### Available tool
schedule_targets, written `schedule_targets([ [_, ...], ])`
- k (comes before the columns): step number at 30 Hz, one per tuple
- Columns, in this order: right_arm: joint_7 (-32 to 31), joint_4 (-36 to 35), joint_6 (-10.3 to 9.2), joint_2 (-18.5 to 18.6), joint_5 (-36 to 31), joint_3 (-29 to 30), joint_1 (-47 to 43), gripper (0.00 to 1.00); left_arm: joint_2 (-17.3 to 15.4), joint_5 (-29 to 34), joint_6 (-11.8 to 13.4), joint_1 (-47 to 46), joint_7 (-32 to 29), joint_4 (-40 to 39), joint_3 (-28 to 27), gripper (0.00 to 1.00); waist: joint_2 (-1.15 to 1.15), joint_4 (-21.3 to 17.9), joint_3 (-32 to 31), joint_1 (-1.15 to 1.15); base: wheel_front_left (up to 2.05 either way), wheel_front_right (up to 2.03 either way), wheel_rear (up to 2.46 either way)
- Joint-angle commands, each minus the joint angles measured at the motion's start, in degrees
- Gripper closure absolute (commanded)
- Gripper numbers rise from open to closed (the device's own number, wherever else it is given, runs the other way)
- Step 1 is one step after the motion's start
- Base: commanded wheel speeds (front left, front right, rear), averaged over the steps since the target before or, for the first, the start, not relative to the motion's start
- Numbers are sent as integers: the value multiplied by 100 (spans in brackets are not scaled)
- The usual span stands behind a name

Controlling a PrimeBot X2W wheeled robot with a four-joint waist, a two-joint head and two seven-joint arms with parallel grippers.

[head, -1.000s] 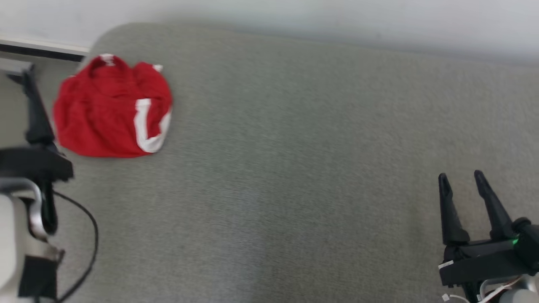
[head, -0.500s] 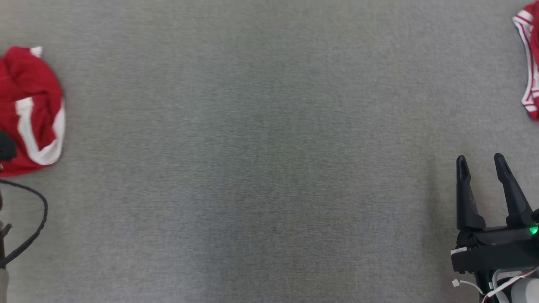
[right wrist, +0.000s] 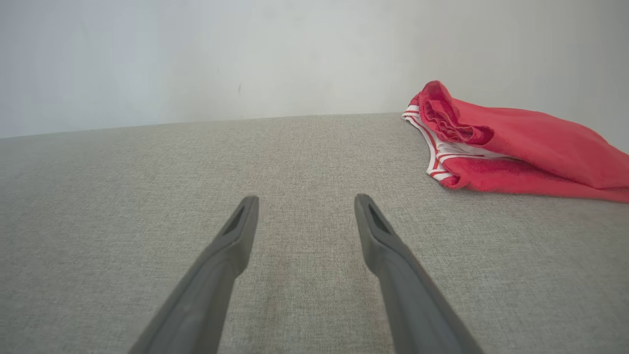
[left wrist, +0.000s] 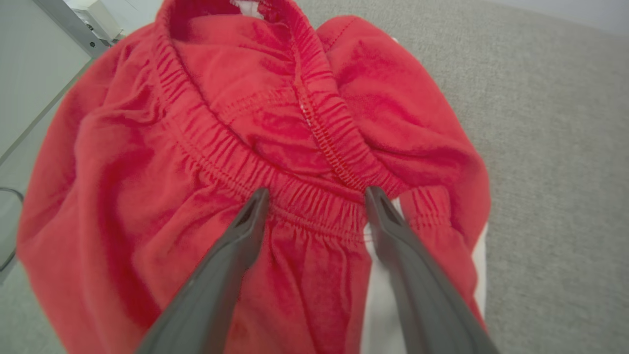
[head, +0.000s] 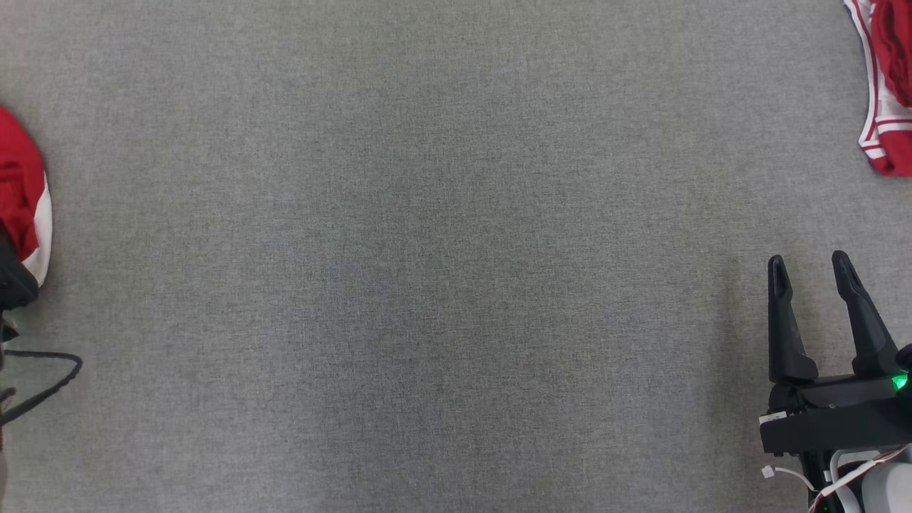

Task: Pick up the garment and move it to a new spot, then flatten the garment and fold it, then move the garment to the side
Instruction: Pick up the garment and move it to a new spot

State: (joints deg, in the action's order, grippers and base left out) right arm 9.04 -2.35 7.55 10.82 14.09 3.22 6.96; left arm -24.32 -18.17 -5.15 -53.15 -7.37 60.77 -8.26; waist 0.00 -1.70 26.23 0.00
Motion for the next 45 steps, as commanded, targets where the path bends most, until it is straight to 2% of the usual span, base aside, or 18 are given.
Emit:
schedule_targets([
  [1,-9,6,-15,25,-13,-15,37,0,41,-21,-30,41,-156,174,44,0,0,-13,-13,0,0,0,0],
  [2,-19,2,-15,34,-12,-19,39,0,34,-55,-36,6,-188,226,41,2,0,-20,-19,0,0,0,0],
  [3,-26,-3,-15,33,-14,-26,48,0,25,-81,-36,-34,-226,280,36,36,0,-29,-26,0,0,0,0],
  [4,-23,-5,-15,30,-20,-31,51,0,3,-51,-31,-59,-253,330,66,96,0,-38,-39,0,0,0,0],
  [5,-27,-5,-15,26,-26,-29,53,0,-21,-14,-6,-95,-259,369,95,100,0,-44,-51,0,0,0,0],
  [10,-61,24,-15,-8,-57,-8,24,0,-96,57,48,-258,-9,403,181,100,0,-41,-164,0,0,0,0],
  [18,-34,122,-15,-76,-30,-54,-76,0,-167,146,18,-478,898,185,298,100,0,121,-557,0,0,0,0],
  [24,38,325,-15,-156,39,-153,-122,0,-116,246,-86,-853,1366,-232,538,100,0,284,-943,0,0,0,0],
  [29,149,556,-15,-270,106,-252,-120,0,16,327,-190,-1205,1489,-826,859,100,0,235,-1200,0,0,0,0],
  [39,407,1016,-15,-499,218,-418,-120,0,667,150,-227,-1338,1097,-2499,1666,100,0,-328,-1491,0,0,0,0],
  [45,526,1245,-15,-617,288,-560,-5,0,1384,-223,-226,-1015,677,-3633,2195,100,0,-1041,-1483,0,0,0,0],
])
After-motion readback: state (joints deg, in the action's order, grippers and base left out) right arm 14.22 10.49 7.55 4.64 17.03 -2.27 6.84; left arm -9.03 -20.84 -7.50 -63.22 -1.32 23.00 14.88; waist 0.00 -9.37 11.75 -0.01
